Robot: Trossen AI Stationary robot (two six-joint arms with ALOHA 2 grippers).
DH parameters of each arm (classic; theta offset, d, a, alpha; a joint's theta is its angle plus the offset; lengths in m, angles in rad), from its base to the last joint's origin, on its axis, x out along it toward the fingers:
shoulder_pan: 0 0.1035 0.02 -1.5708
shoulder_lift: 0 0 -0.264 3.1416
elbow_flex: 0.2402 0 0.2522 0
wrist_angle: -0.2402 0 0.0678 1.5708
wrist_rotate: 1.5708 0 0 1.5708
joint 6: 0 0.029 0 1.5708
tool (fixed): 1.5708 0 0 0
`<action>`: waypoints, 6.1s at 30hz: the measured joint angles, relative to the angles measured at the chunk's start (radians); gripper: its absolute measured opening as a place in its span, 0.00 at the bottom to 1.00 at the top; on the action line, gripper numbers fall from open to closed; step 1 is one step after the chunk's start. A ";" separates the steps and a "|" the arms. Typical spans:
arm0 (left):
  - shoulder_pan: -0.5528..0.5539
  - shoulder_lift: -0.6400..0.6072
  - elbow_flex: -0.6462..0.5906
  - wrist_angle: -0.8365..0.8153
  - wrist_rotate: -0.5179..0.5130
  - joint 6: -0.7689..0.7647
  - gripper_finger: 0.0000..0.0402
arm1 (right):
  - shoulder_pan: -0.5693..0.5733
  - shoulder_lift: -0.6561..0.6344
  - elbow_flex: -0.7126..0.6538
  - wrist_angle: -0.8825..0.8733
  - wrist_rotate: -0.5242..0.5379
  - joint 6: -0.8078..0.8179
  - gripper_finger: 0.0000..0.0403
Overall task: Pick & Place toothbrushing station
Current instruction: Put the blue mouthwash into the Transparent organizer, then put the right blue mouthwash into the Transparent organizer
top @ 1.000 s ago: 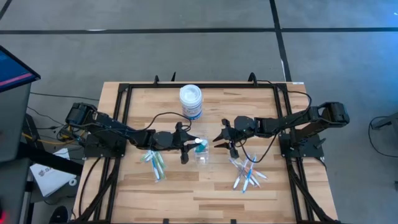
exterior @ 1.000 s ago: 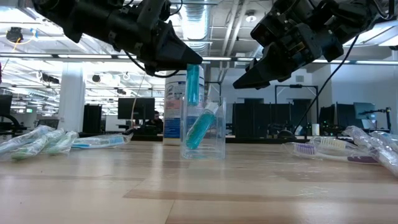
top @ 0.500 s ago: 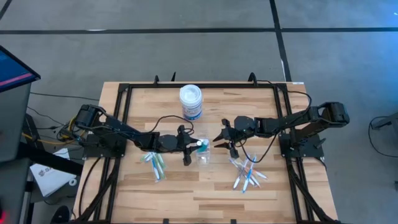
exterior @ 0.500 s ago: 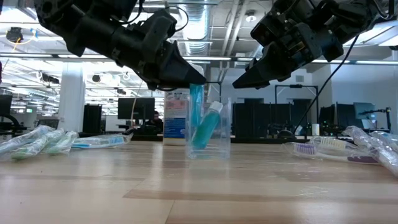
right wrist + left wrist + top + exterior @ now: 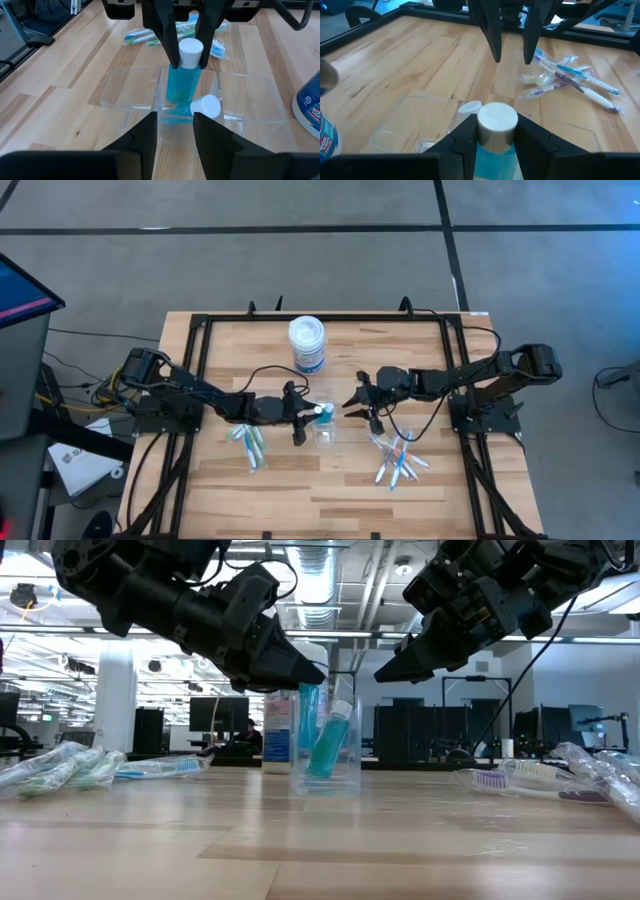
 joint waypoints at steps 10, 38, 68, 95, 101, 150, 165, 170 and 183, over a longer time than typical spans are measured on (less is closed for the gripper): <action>0.000 0.000 -0.001 0.011 0.000 -0.015 0.33 | 0.000 0.000 0.000 0.000 0.000 0.000 0.29; -0.010 -0.063 -0.001 0.035 0.092 0.007 0.33 | 0.000 0.000 0.000 -0.018 0.000 0.000 0.29; -0.035 -0.132 -0.001 0.037 0.135 0.039 0.33 | 0.016 -0.073 0.000 -0.506 -0.056 0.220 0.29; -0.035 -0.131 -0.001 0.037 0.136 0.039 0.33 | 0.211 -0.387 0.000 -1.096 0.055 0.599 0.29; -0.035 -0.131 -0.001 0.037 0.136 0.038 0.33 | 0.260 -0.393 0.000 -1.127 0.080 0.646 0.29; -0.066 -0.131 -0.001 0.036 0.136 0.011 0.33 | 0.769 -0.389 -0.093 -0.961 0.480 1.521 0.29; -0.068 -0.131 -0.001 0.053 0.136 -0.018 0.33 | 0.876 -0.303 -0.152 -0.859 0.629 1.771 0.29; -0.068 -0.131 -0.001 0.061 0.136 -0.023 0.33 | 0.883 -0.212 -0.153 -0.797 0.654 1.819 0.29; -0.068 -0.131 -0.001 0.065 0.136 -0.023 0.33 | 0.883 -0.131 -0.153 -0.664 0.733 1.817 0.29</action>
